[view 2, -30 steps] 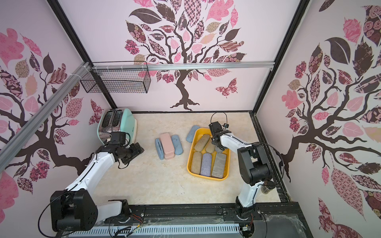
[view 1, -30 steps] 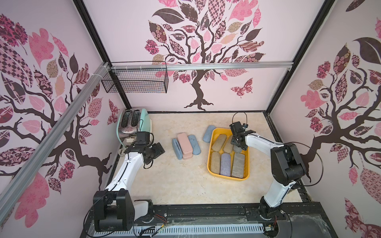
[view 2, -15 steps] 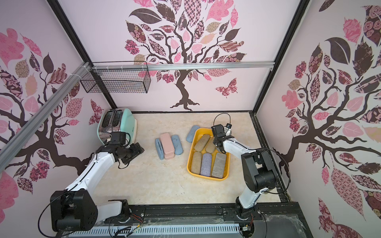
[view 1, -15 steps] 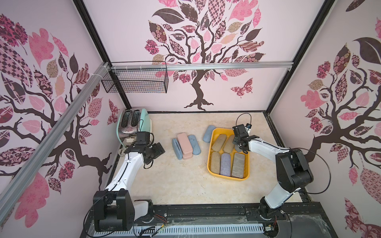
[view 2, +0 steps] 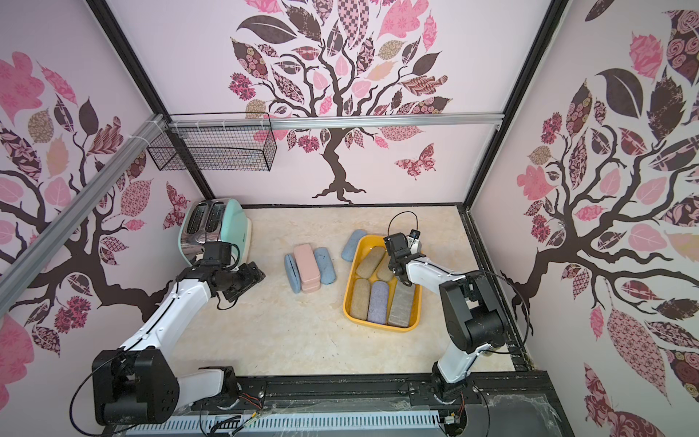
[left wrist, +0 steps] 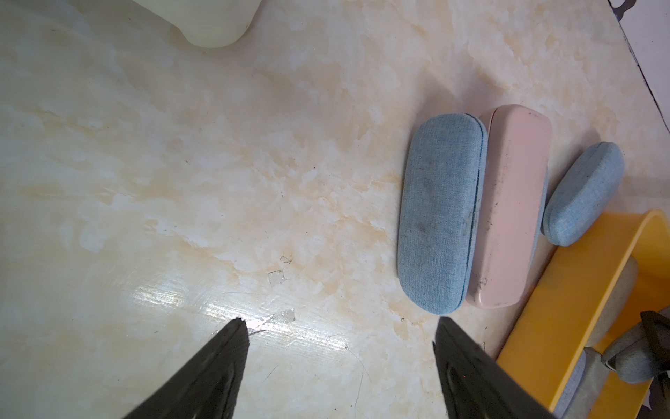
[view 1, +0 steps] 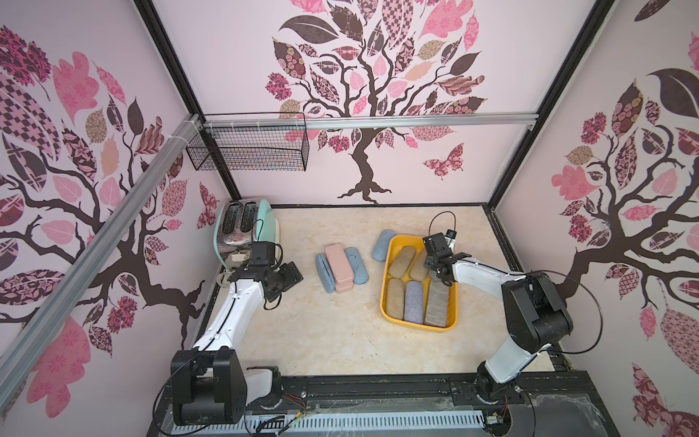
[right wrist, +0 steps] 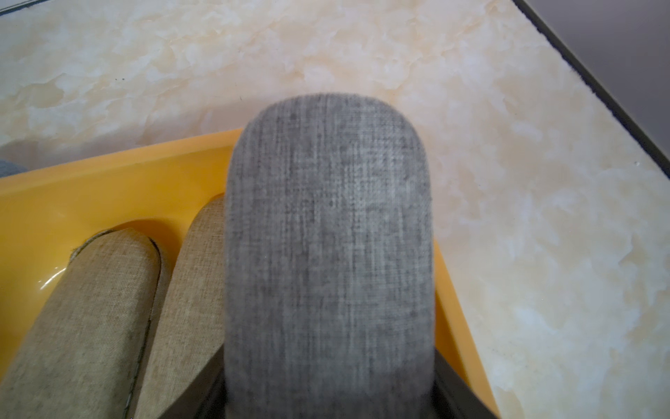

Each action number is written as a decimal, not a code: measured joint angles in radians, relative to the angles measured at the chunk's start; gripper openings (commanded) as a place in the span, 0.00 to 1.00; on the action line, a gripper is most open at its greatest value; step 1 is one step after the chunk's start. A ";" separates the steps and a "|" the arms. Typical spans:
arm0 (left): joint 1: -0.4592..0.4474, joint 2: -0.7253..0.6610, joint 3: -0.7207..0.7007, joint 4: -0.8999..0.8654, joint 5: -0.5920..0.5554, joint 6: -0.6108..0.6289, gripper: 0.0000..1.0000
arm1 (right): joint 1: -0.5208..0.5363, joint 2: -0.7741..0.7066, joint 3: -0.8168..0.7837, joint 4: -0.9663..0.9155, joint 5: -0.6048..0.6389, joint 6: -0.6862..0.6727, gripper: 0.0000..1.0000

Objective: Put the glasses cases into the storage boxes
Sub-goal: Place the glasses case in the storage box, then adjust the glasses case in the storage box.

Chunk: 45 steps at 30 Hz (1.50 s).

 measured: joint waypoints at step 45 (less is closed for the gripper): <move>0.000 -0.015 0.000 0.004 0.010 -0.002 0.84 | -0.021 0.057 0.184 -0.352 -0.130 0.089 0.94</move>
